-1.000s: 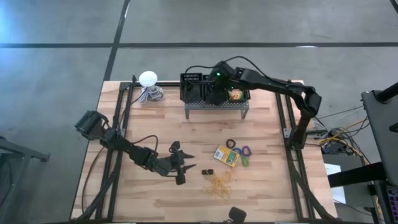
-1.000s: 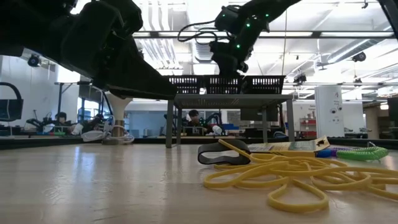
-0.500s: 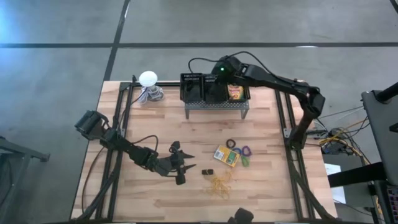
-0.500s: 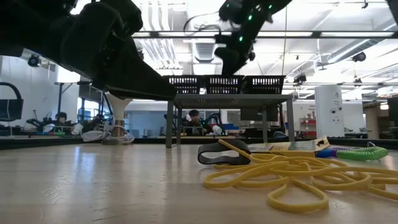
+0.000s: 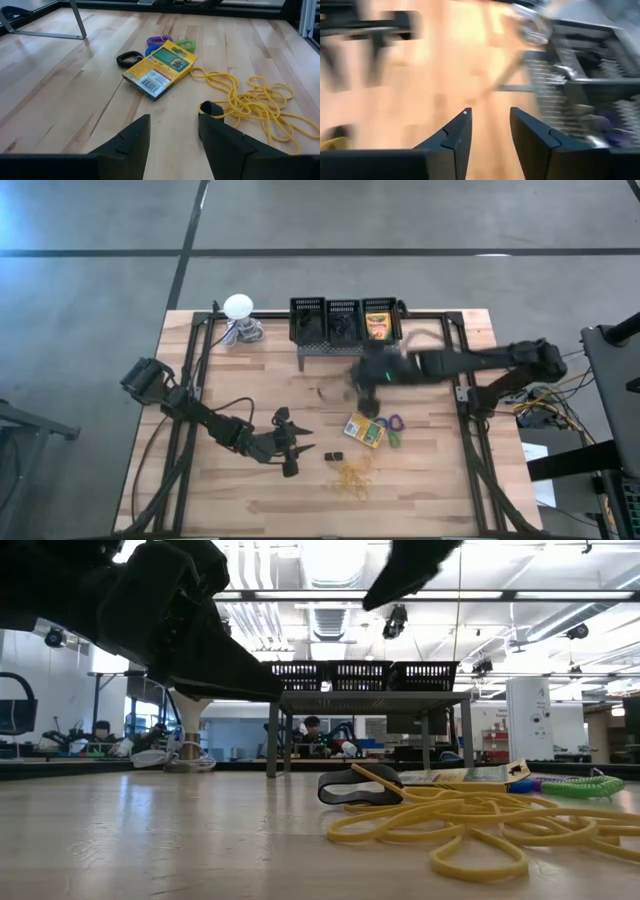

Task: Pick & Place Office Desk Supplies
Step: Put the black rubber band into the left black bin on the shelf

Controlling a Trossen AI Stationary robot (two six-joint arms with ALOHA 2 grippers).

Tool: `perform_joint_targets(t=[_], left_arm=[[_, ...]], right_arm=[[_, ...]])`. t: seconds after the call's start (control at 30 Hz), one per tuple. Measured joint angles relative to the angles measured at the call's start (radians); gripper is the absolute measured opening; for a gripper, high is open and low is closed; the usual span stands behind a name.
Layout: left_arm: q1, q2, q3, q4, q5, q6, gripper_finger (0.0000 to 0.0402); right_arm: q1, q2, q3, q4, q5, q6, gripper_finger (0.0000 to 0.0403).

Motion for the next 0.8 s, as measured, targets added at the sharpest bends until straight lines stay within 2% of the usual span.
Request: perform_joint_targets(t=[0.2,0.37,0.47,0.6,0.7,0.8], left_arm=[[0.0,0.0,0.0,0.016,0.0,-0.002,0.0173],[0.0,0.013,0.001,0.049,0.026,0.0,0.0173],[0.0,0.081,0.006,0.134,0.026,0.009,0.0173],[0.0,0.213,0.086,0.142,0.048,0.042,0.0173],[0.0,0.291,0.157,0.113,0.139,0.11,0.0173],[-0.001,0.332,0.224,0.032,0.185,0.167,0.0173]], right_arm=[[0.213,-0.045,-0.318,0.361,0.004,0.117,0.0111],[0.348,0.024,-0.507,0.684,0.002,0.198,0.0104],[0.414,0.1,-0.566,0.839,0.004,0.202,0.0101],[0.462,0.21,-0.59,1.024,0.004,0.185,0.0095],[0.464,0.281,-0.588,1.083,0.006,0.188,0.0091],[0.464,0.329,-0.572,1.081,0.007,0.193,0.0086]])
